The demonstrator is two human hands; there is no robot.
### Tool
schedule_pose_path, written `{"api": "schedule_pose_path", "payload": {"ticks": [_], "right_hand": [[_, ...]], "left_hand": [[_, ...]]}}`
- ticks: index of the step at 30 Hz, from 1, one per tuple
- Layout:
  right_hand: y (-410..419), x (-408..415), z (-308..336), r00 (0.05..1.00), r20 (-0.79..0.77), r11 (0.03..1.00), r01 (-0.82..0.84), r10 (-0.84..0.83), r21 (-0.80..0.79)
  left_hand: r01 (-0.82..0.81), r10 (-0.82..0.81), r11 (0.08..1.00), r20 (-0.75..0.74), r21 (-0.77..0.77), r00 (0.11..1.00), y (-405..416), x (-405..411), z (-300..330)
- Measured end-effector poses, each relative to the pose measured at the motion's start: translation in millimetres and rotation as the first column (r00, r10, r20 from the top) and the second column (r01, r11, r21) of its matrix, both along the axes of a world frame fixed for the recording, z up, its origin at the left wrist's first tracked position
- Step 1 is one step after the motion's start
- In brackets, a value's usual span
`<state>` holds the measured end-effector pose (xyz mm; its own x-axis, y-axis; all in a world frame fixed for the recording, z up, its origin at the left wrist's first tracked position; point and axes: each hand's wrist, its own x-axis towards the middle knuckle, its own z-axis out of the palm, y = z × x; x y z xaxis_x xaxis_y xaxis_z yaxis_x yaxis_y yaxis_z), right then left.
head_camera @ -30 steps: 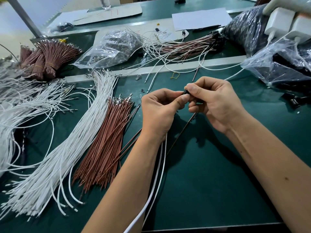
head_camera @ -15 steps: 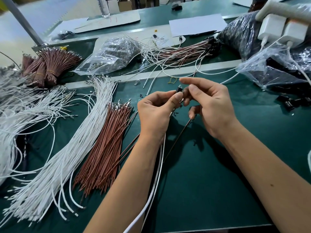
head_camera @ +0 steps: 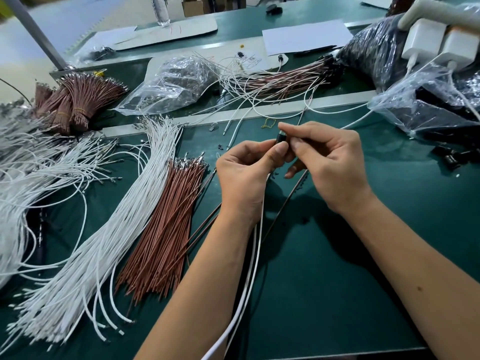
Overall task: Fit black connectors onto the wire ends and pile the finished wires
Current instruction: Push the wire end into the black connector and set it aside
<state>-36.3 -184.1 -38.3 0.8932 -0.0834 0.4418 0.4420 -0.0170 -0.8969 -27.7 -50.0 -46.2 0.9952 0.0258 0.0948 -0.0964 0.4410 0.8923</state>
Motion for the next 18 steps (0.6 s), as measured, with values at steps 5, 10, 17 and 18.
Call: {"api": "schedule_pose_path", "payload": {"ticks": [5,10,17,18], "right_hand": [[0,1,-3,1.0,0.015,0.998,0.026,-0.025,-0.064],[-1,1,-3,0.992,-0.125,0.99,-0.001,0.018,0.139],[-8,8,0,0.955,-0.274,0.966,-0.042,0.114,0.255],[-10,10,2,0.955,-0.28,0.96,-0.014,0.096,0.28]], "left_hand": [[-0.001,0.001,1.0,-0.016,0.004,1.0,1,-1,-1],[-0.024,0.019,0.991,0.038,0.128,0.999,-2,-4,1],[-0.078,0.039,0.953,0.134,0.293,0.99,-5,-4,5],[-0.079,0.043,0.946,0.119,0.313,0.992,-6,-5,6]]}}
